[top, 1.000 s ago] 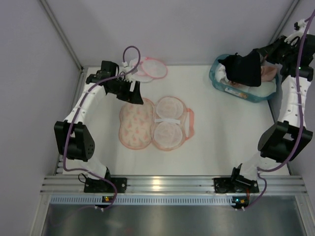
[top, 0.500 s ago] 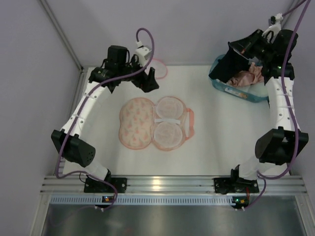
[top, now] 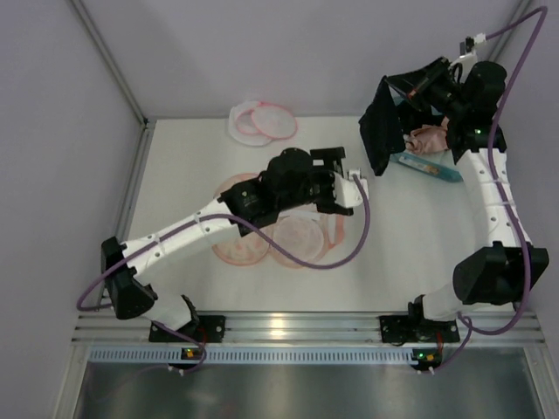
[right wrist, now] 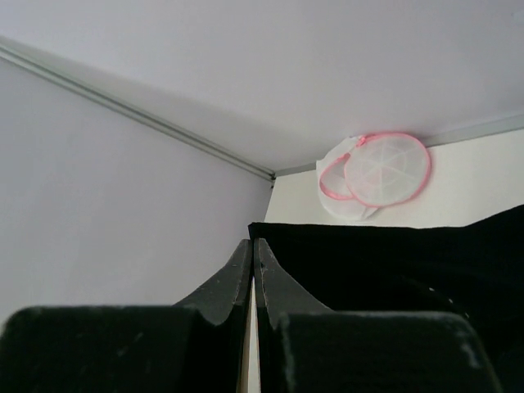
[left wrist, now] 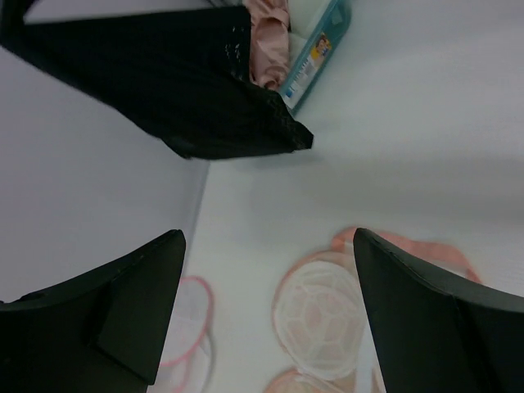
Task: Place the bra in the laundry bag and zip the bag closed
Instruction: Pick up the bra from the bin, then place the bra in the laundry bag.
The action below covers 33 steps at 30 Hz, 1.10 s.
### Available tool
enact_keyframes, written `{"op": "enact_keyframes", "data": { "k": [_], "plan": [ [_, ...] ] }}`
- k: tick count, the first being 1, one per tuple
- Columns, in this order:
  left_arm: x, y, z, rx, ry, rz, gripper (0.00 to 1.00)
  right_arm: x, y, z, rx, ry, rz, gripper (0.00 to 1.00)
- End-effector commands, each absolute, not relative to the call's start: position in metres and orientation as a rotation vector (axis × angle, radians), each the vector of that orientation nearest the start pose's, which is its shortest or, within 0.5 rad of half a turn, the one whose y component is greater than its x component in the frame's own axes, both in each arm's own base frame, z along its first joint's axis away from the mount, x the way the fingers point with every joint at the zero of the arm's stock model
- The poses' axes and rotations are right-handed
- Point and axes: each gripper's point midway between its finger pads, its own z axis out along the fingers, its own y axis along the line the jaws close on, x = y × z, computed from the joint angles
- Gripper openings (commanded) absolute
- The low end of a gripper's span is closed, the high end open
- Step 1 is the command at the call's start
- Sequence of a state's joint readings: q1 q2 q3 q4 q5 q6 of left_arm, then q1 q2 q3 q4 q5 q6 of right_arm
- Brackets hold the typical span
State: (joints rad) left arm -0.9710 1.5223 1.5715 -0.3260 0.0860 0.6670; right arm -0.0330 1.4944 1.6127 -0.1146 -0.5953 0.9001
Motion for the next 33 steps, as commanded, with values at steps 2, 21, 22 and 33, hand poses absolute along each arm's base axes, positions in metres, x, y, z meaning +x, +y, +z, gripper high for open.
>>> {"op": "enact_keyframes", "data": {
  "k": [2,21,22,33],
  "plan": [
    [0.267,-0.387,0.399,1.369,0.838,0.059,0.90,0.431,0.134,0.452,0.332,1.619,1.207,0.00],
    [0.265,-0.373,0.405,1.067,1.164,-0.160,0.96,0.405,0.198,0.428,0.084,1.697,1.258,0.00],
    [0.269,-0.367,0.409,0.994,1.224,-0.235,0.96,0.400,0.201,0.434,0.039,1.691,1.258,0.00],
    [0.331,-0.259,0.401,0.678,1.498,-0.443,0.98,0.340,0.196,0.482,-0.505,1.535,0.988,0.00]
  ]
}}
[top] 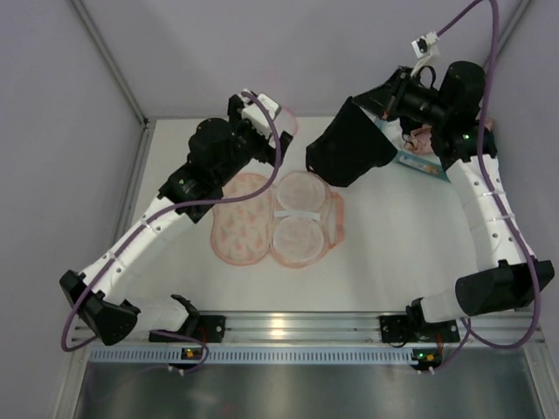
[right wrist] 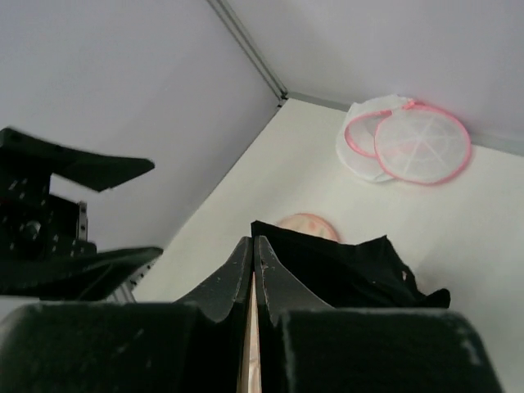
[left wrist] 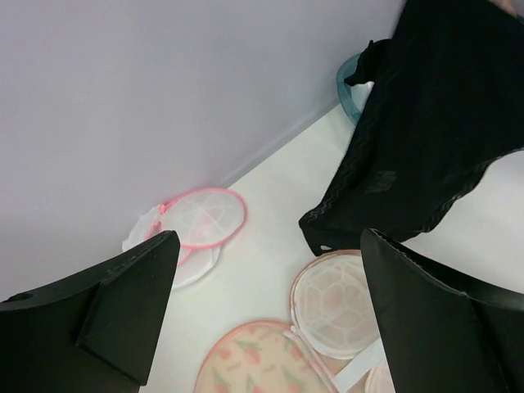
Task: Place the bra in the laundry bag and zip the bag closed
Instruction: Place the bra in the laundry bag.
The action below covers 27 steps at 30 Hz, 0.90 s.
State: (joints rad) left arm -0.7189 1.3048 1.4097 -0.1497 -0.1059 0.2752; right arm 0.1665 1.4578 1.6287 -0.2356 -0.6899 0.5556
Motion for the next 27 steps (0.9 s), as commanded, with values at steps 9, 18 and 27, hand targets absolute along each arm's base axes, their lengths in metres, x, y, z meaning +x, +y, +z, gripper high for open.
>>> {"op": "enact_keyframes", "data": {
  "k": [9,18,27],
  "plan": [
    [0.346,-0.224,0.369,0.611,1.605,-0.433,0.98,0.261,0.186,0.535,-0.775,1.290,0.820,0.00],
    [0.347,-0.206,0.369,0.570,1.623,-0.389,0.98,0.172,0.180,0.540,-1.001,1.100,0.706,0.00],
    [0.341,-0.188,0.369,0.575,1.618,-0.312,0.98,0.111,0.180,0.504,-1.143,1.079,0.790,0.00]
  ]
}}
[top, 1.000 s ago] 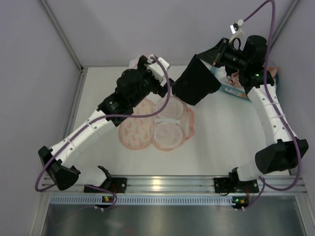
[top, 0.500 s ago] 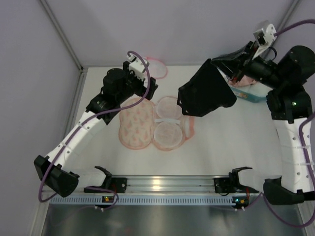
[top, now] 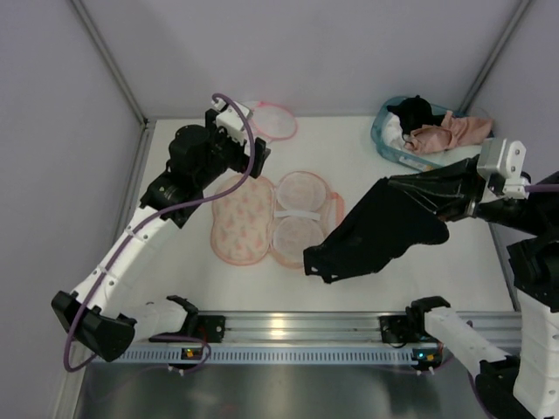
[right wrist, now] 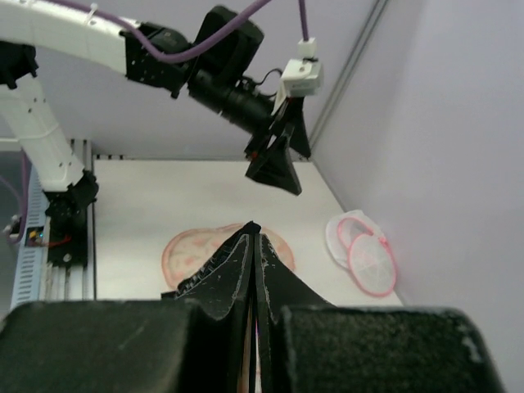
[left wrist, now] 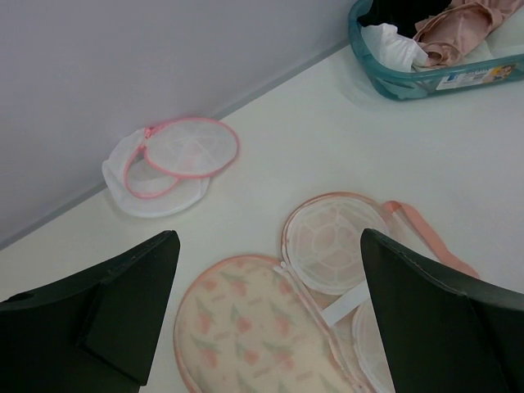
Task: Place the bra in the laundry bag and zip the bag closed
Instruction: Place the bra in the laundry bag.
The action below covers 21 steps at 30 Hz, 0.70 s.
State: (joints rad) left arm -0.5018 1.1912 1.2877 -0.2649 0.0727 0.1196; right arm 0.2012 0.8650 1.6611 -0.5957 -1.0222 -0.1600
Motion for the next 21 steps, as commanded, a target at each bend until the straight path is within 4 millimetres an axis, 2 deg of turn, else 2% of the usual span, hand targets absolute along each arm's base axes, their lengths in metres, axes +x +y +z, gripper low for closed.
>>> {"op": "enact_keyframes", "data": {
  "k": [1,5,8,10,11,12,13,14,15,17,21],
  "plan": [
    [0.341,-0.187,0.369,0.578,1.618,-0.307,0.98,0.106,0.180,0.498,-1.153,1.073,0.801,0.00],
    [0.338,-0.183,0.368,0.575,1.620,-0.303,0.98,0.104,0.185,0.484,-1.128,1.125,0.912,0.00],
    [0.337,-0.181,0.363,0.582,1.624,-0.298,0.98,0.116,0.192,0.455,-1.089,1.194,0.973,0.00],
    [0.337,-0.180,0.356,0.587,1.638,-0.294,0.98,0.123,0.197,0.445,-1.086,1.209,0.971,0.00],
    [0.336,-0.180,0.355,0.590,1.639,-0.294,0.98,0.122,0.204,0.439,-1.112,1.204,0.987,0.00],
    [0.336,-0.180,0.352,0.593,1.644,-0.290,0.98,0.131,0.208,0.432,-1.104,1.234,0.980,0.00],
    [0.336,-0.180,0.350,0.595,1.649,-0.290,0.98,0.133,0.213,0.427,-1.112,1.243,0.985,0.00],
    [0.337,-0.179,0.347,0.595,1.655,-0.288,0.98,0.128,0.224,0.422,-1.153,1.227,1.009,0.00],
    [0.336,-0.180,0.345,0.597,1.657,-0.289,0.98,0.137,0.230,0.417,-1.148,1.251,0.985,0.00],
    [0.337,-0.178,0.343,0.588,1.657,-0.285,0.98,0.133,0.246,0.409,-1.211,1.222,0.977,0.00],
    [0.335,-0.175,0.341,0.573,1.664,-0.285,0.98,0.172,0.262,0.400,-1.168,1.276,0.836,0.00]
  ]
}}
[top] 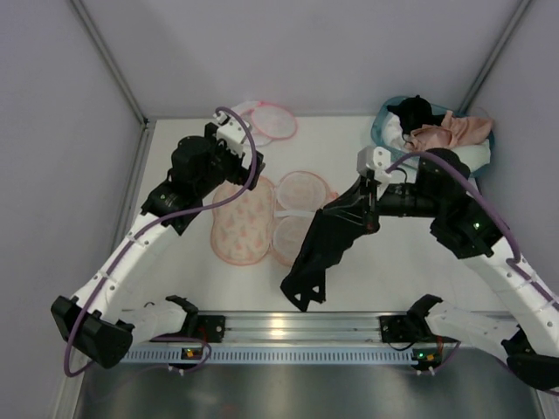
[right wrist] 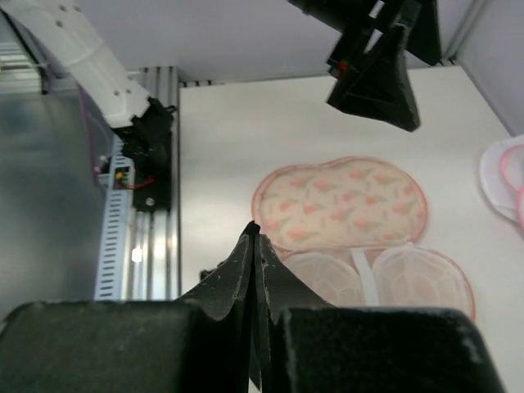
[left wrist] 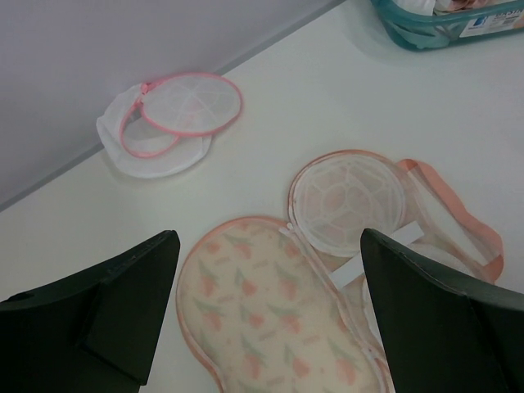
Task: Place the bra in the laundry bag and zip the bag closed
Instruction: Place the bra in the laundry bag.
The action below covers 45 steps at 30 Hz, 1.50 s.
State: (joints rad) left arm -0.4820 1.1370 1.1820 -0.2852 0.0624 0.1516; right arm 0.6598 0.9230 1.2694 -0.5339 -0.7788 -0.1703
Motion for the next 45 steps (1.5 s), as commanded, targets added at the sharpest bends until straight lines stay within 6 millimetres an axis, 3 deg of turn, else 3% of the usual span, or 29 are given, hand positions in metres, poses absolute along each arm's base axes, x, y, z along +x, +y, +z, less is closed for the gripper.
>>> {"op": "enact_keyframes", "data": {
  "k": [1,5,10,16,22,25,27,28,29,31,32,33,34,35,37,38,40,41,45],
  "plan": [
    [0.334,-0.174,0.342,0.568,1.660,-0.284,0.98,0.182,0.262,0.399,-1.156,1.285,0.793,0.00],
    [0.331,-0.170,0.342,0.544,1.664,-0.284,0.98,0.224,0.266,0.389,-1.104,1.337,0.645,0.00],
    [0.331,-0.168,0.341,0.512,1.672,-0.296,0.98,0.245,0.278,0.386,-1.127,1.312,0.595,0.00],
    [0.334,-0.166,0.338,0.477,1.689,-0.304,0.98,0.264,0.288,0.366,-1.234,1.286,0.504,0.00],
    [0.338,-0.168,0.332,0.440,1.713,-0.343,0.98,0.313,0.293,0.346,-1.255,1.279,0.333,0.00],
    [0.341,-0.171,0.328,0.433,1.729,-0.365,0.98,0.354,0.296,0.335,-1.245,1.269,0.257,0.00],
    [0.343,-0.171,0.323,0.436,1.741,-0.366,0.98,0.389,0.304,0.316,-1.239,1.270,0.228,0.00],
    [0.343,-0.173,0.323,0.409,1.749,-0.393,0.98,0.408,0.300,0.318,-1.220,1.261,0.212,0.00],
    [0.344,-0.173,0.320,0.408,1.754,-0.397,0.98,0.427,0.307,0.299,-1.232,1.263,0.227,0.00],
    [0.345,-0.173,0.317,0.404,1.754,-0.403,0.98,0.457,0.310,0.308,-1.208,1.172,0.167,0.00],
    [0.346,-0.173,0.314,0.401,1.759,-0.405,0.98,0.478,0.313,0.282,-1.218,1.208,0.139,0.18],
    [0.347,-0.172,0.307,0.401,1.773,-0.401,0.98,0.490,0.314,0.276,-1.218,1.220,0.112,0.43],
    [0.347,-0.172,0.303,0.396,1.782,-0.400,0.98,0.497,0.317,0.284,-1.226,1.256,0.114,0.68],
    [0.347,-0.172,0.302,0.396,1.786,-0.403,0.98,0.507,0.317,0.272,-1.224,1.316,0.108,0.99],
    [0.345,-0.168,0.296,0.395,1.793,-0.395,0.98,0.502,0.314,0.279,-1.172,1.412,0.182,0.99],
    [0.344,-0.167,0.297,0.397,1.788,-0.393,0.98,0.492,0.311,0.294,-1.154,1.406,0.221,0.99],
    [0.342,-0.164,0.293,0.393,1.796,-0.392,0.98,0.479,0.301,0.295,-1.103,1.463,0.271,0.99],
    [0.341,-0.164,0.292,0.398,1.796,-0.400,0.98,0.468,0.294,0.308,-1.088,1.460,0.283,0.99],
    [0.335,-0.175,0.273,0.488,1.853,-0.449,0.97,0.444,0.275,0.290,-1.001,1.640,0.407,0.95]
  ]
}}
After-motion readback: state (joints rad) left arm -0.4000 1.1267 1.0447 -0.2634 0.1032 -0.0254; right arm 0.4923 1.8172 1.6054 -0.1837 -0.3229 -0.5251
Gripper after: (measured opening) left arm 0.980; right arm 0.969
